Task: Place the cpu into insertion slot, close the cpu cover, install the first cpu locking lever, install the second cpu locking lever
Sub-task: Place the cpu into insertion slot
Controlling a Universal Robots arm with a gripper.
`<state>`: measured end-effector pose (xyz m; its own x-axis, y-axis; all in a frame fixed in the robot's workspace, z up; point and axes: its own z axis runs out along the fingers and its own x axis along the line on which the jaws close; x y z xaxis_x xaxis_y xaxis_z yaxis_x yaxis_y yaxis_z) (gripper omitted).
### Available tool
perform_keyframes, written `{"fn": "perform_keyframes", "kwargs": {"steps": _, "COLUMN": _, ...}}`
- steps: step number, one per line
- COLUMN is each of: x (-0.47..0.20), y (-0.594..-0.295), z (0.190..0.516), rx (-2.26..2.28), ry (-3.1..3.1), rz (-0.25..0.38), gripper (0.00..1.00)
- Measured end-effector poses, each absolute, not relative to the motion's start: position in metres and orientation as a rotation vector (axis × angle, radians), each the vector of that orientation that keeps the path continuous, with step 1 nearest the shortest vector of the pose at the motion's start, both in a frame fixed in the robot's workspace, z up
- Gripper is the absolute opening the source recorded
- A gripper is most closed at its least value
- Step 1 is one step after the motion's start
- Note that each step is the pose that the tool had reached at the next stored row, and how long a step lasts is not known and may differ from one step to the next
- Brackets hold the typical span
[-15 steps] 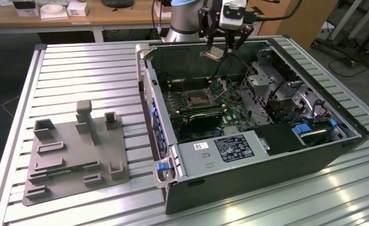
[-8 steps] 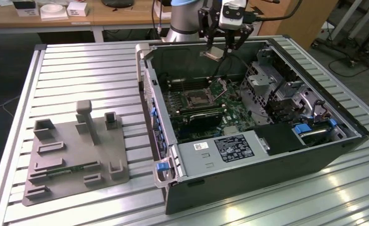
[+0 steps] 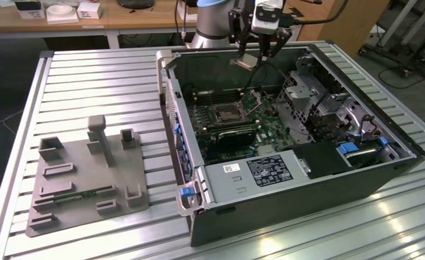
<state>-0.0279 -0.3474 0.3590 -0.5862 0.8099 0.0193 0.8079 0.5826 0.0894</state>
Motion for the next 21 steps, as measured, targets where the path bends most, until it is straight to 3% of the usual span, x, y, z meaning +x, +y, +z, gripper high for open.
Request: {"fn": "perform_keyframes", "kwargs": {"steps": 21, "x": -0.0279, "y": -0.3475, "z": 0.359, "rx": 1.484, "ry": 2.736, "rz": 0.137, "gripper": 0.54}}
